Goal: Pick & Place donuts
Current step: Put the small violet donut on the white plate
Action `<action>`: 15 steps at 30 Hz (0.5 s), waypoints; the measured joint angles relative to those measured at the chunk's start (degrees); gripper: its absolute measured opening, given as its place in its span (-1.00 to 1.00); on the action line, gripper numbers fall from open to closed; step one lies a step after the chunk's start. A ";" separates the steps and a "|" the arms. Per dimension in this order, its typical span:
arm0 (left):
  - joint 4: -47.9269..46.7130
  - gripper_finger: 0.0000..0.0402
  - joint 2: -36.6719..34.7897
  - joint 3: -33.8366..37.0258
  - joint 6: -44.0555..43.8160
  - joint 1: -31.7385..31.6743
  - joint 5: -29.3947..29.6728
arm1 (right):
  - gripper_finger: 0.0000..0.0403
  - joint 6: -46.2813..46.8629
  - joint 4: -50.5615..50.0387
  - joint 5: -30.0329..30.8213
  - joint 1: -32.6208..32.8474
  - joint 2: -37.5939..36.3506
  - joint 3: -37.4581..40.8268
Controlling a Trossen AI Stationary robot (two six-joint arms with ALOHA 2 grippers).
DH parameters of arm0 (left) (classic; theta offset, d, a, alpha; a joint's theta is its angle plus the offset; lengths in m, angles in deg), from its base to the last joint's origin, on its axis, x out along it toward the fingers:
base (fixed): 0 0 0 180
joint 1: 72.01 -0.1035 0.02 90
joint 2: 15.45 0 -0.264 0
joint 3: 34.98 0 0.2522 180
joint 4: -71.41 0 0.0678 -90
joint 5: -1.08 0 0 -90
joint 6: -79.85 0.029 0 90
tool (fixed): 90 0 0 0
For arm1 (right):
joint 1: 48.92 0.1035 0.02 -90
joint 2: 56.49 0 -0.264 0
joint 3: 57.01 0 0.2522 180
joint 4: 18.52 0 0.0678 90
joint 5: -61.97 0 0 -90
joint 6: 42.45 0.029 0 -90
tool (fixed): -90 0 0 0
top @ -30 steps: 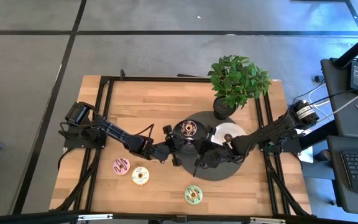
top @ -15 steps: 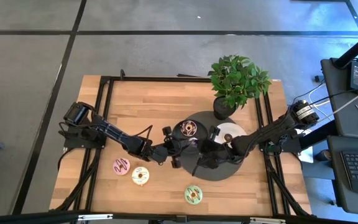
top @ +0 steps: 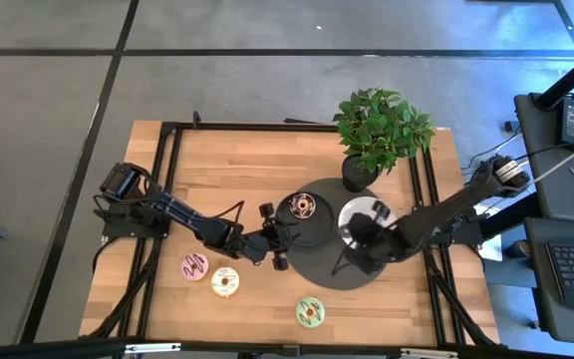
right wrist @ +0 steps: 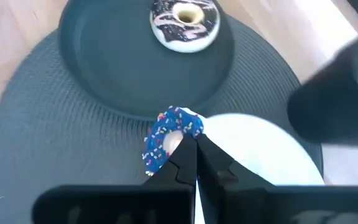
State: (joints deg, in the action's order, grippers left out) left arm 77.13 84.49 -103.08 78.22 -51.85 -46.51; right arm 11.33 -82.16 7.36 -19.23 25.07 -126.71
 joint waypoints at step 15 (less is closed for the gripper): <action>-0.30 -0.37 0.00 0.00 -0.16 0.00 -1.09 | -0.99 24.21 1.65 0.49 10.19 -11.49 15.53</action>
State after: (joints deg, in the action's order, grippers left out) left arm 76.84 84.49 -103.08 78.07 -51.85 -47.60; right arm 35.54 -80.50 7.85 -9.04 13.59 -111.18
